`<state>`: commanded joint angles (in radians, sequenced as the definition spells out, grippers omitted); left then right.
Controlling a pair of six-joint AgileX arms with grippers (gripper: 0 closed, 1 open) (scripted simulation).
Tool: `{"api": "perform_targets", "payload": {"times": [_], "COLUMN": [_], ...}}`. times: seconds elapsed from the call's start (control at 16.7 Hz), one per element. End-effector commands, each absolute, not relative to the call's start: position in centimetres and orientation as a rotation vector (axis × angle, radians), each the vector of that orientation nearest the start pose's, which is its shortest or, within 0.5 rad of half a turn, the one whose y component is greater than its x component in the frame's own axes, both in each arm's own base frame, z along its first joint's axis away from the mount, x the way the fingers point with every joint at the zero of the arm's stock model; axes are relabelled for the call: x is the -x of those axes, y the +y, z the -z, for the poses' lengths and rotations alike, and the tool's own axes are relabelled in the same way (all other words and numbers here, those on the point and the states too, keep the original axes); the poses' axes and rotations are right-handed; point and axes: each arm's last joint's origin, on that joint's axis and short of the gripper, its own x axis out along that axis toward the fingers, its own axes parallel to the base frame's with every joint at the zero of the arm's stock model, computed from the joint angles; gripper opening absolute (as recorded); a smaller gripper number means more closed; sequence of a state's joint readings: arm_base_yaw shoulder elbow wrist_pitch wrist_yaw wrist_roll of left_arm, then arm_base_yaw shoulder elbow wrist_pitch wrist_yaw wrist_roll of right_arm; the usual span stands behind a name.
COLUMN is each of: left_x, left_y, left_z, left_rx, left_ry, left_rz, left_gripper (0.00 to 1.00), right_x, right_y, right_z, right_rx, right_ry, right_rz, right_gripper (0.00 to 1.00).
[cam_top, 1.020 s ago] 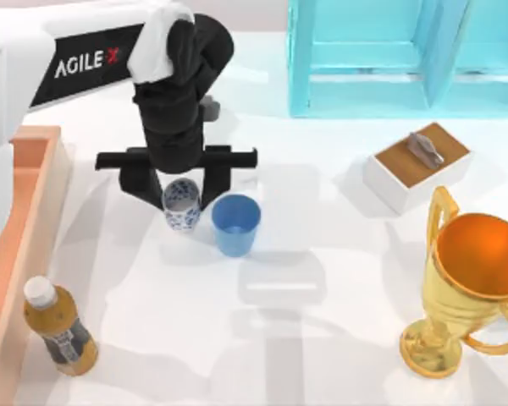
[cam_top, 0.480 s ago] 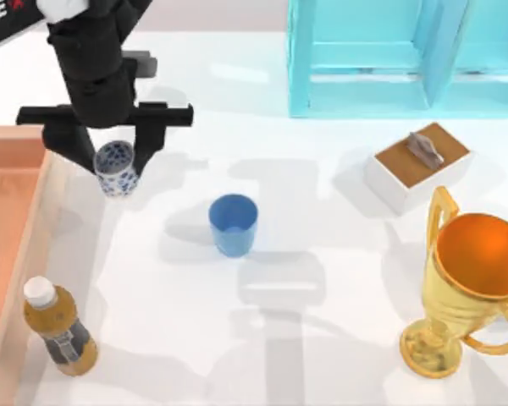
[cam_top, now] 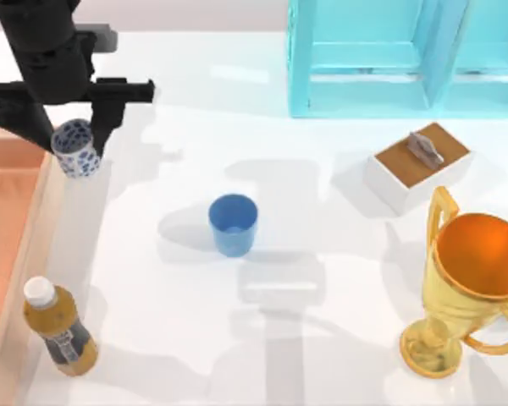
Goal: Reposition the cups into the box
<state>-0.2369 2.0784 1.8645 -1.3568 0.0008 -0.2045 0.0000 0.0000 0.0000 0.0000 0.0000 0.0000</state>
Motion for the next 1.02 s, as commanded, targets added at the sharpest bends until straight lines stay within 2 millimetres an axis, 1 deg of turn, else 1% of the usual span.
{"api": "perform_targets", "payload": {"times": [0.06,0.12,0.18,0.3,0.36,0.48,0.6,0.72,0.78,0.9,1.02], "left_x": [-39.4,-39.1,-38.5,-36.9,-35.7,-32.6,-29.0,-25.9,-24.8,-23.9,-23.9], "left_y": [-8.5,-7.5,-6.0,-2.4,-0.3,3.9,7.1,8.9,9.4,9.8,9.8], "left_z": [-24.0,-24.3,-24.8,-25.8,-26.3,-27.2,-27.8,-28.1,-28.2,-28.1,-28.1], "left_rx": [-0.021,-0.022,-0.023,-0.024,-0.024,-0.021,-0.016,-0.013,-0.011,-0.009,-0.009], "left_ry": [1.572,1.575,1.577,1.586,1.593,1.607,1.616,1.622,1.625,1.629,1.629], "left_rz": [0.018,0.018,0.017,0.015,0.013,0.011,0.012,0.017,0.02,0.023,0.023], "left_gripper": [0.0,0.0,0.0,0.0,0.0,0.0,0.0,0.0,0.0,0.0,0.0], "right_x": [-10.6,-10.6,-10.6,-10.6,-10.6,-10.6,-10.6,-10.6,-10.6,-10.6,-10.6], "right_y": [-0.1,-0.1,-0.1,-0.1,-0.1,-0.1,-0.1,-0.1,-0.1,-0.1,-0.1], "right_z": [-16.0,-16.0,-16.0,-16.0,-16.0,-16.0,-16.0,-16.0,-16.0,-16.0,-16.0], "right_rx": [0.0,0.0,0.0,0.0,0.0,0.0,0.0,0.0,0.0,0.0,0.0], "right_ry": [0.0,0.0,0.0,0.0,0.0,0.0,0.0,0.0,0.0,0.0,0.0], "right_rz": [0.0,0.0,0.0,0.0,0.0,0.0,0.0,0.0,0.0,0.0,0.0], "right_gripper": [1.0,1.0,1.0,1.0,1.0,1.0,1.0,1.0,1.0,1.0,1.0]}}
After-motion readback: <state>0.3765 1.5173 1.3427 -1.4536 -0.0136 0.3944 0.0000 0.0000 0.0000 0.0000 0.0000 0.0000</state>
